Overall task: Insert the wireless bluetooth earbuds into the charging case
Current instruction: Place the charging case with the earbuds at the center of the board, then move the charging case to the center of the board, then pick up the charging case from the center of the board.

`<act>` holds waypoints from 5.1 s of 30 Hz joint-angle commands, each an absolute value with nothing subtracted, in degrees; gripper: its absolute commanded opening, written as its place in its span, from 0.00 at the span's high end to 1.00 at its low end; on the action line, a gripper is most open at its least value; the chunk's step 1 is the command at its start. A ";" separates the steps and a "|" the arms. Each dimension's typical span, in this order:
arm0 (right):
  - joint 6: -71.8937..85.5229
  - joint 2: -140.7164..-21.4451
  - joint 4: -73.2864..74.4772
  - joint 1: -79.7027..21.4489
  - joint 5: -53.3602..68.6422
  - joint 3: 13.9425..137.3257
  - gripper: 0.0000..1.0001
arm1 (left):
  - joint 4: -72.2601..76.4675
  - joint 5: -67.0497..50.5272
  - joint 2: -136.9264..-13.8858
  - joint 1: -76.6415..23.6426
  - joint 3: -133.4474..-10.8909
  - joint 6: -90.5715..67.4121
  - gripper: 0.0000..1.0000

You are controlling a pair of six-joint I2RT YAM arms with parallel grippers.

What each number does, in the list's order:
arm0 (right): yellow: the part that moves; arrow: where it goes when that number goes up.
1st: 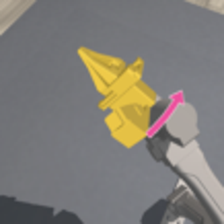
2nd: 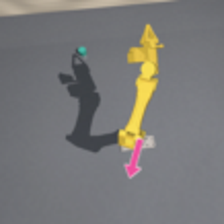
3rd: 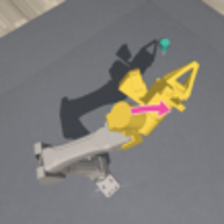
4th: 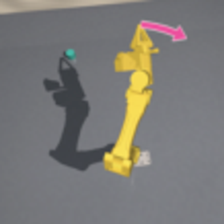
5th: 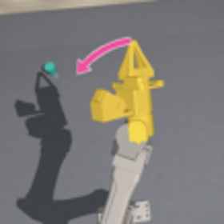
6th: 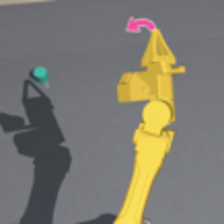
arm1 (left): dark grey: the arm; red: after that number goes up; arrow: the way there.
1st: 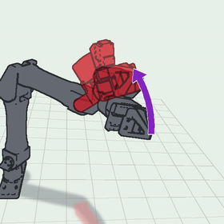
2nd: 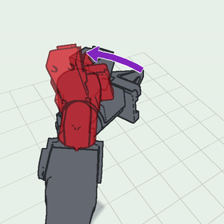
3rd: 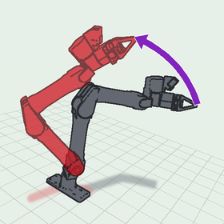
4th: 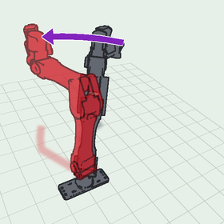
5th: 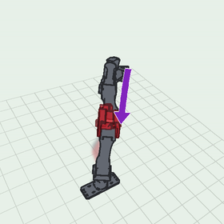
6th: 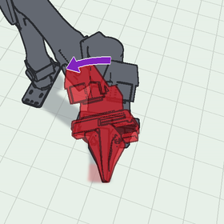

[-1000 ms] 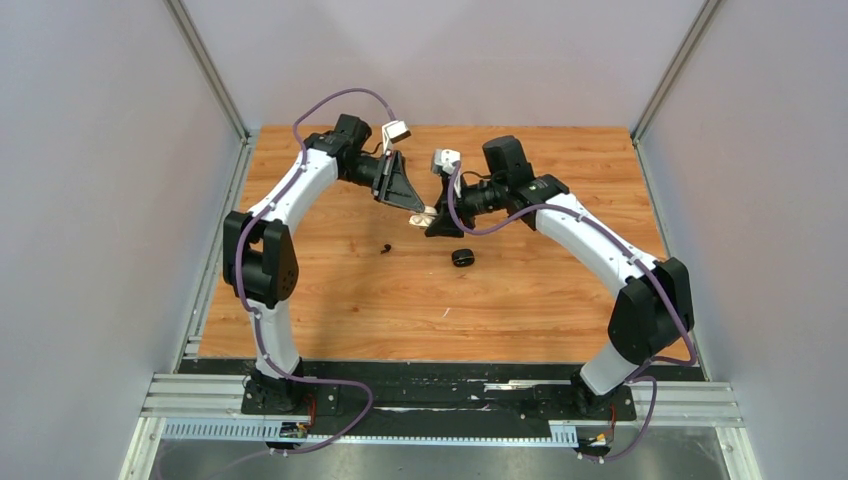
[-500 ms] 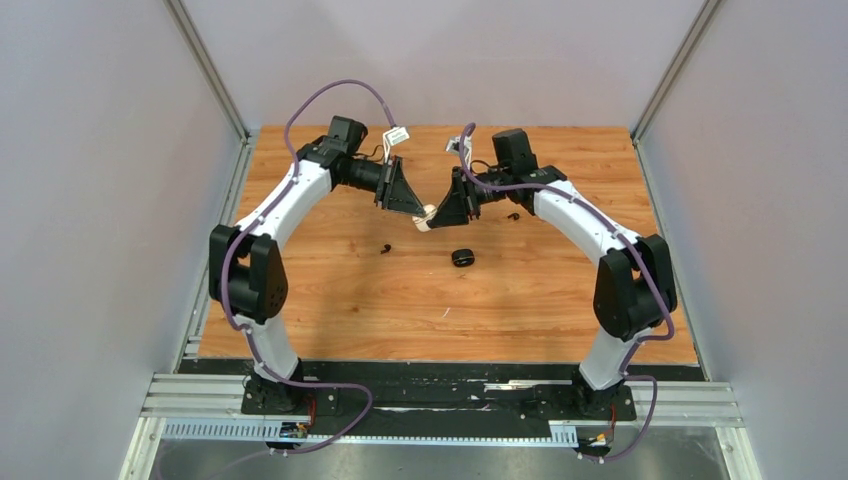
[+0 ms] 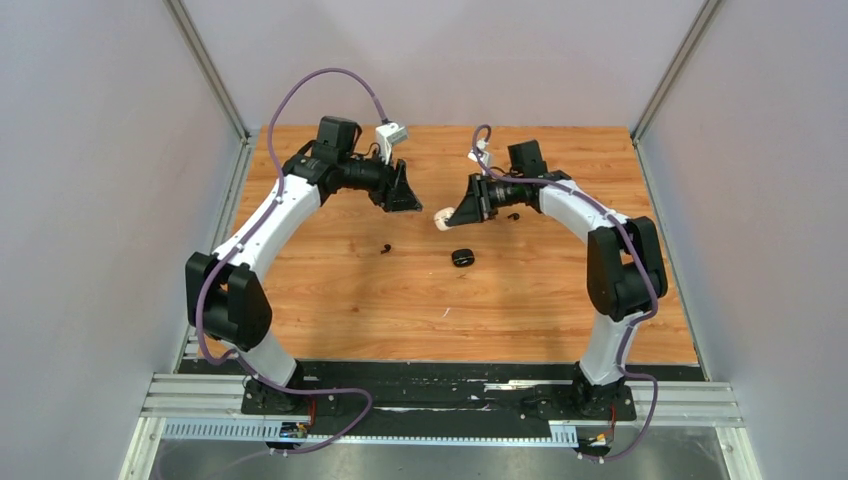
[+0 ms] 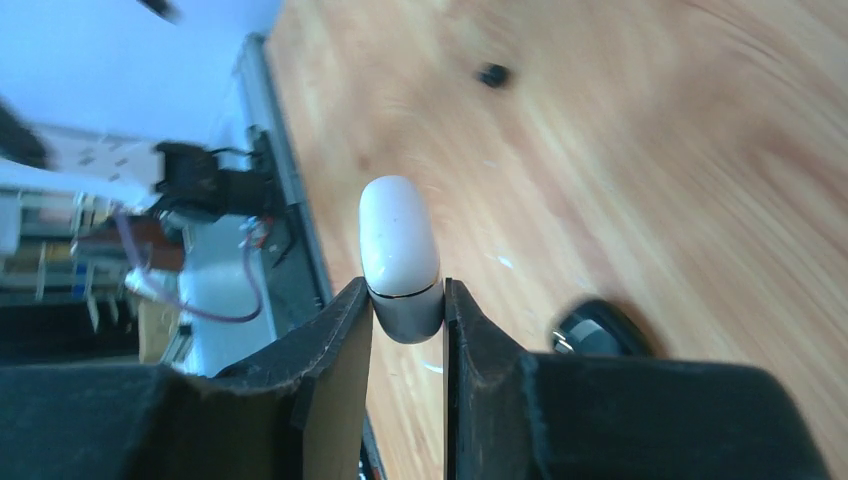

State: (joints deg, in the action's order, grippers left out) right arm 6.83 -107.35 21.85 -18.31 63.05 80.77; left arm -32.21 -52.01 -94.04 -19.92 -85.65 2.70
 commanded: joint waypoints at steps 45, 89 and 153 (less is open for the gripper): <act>-46.46 -102.56 35.24 -21.48 35.86 76.78 0.43 | -43.06 -32.03 -84.61 -19.34 -76.07 3.75 0.08; -25.36 -122.45 43.47 -22.44 15.40 103.86 0.41 | -44.90 -32.41 -81.47 -17.00 -73.88 2.69 0.09; -36.51 -100.51 11.77 -32.67 3.30 75.76 1.00 | -26.83 -48.02 -86.67 -8.86 -72.90 -15.95 0.14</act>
